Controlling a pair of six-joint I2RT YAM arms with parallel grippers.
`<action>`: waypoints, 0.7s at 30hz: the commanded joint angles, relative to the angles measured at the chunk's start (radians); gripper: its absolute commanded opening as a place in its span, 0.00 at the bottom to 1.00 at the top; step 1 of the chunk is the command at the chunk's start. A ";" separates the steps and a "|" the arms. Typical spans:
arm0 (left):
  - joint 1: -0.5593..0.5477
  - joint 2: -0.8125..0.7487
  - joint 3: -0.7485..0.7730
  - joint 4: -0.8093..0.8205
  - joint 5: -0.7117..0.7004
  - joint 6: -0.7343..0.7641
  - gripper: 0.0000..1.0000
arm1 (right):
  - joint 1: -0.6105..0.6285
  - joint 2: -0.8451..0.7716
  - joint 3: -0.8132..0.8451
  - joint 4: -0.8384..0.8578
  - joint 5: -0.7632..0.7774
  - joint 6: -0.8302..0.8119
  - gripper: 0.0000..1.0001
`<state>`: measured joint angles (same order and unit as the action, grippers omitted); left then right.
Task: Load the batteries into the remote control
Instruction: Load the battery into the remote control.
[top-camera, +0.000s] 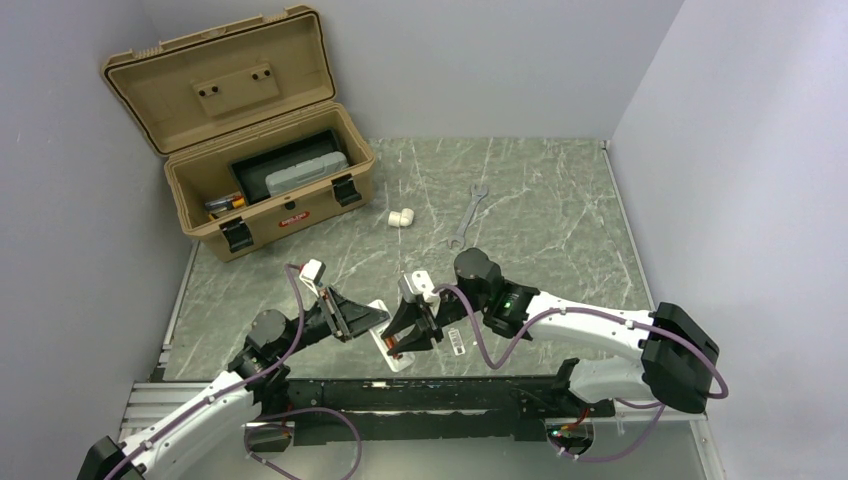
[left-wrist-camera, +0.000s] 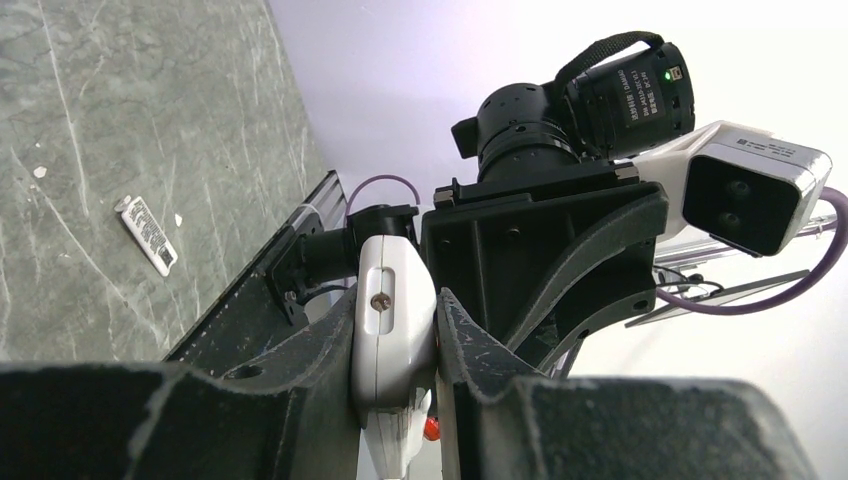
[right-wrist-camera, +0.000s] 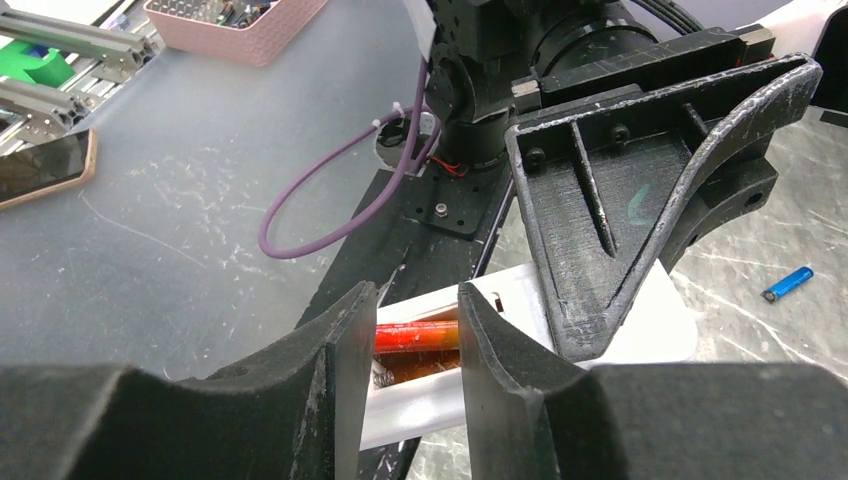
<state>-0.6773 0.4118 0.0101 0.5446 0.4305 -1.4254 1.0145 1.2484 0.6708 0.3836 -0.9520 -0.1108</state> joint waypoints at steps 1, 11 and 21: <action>-0.001 0.000 -0.037 0.188 0.031 -0.034 0.00 | -0.012 -0.013 0.029 -0.060 0.005 0.012 0.39; -0.001 0.047 -0.042 0.248 0.032 -0.043 0.00 | -0.010 -0.061 0.062 -0.048 -0.003 0.056 0.45; -0.001 0.044 -0.046 0.240 0.028 -0.043 0.00 | -0.008 -0.148 0.029 -0.002 0.035 0.101 0.46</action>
<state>-0.6777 0.4683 0.0101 0.7052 0.4480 -1.4582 1.0092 1.1591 0.7033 0.3374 -0.9379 -0.0402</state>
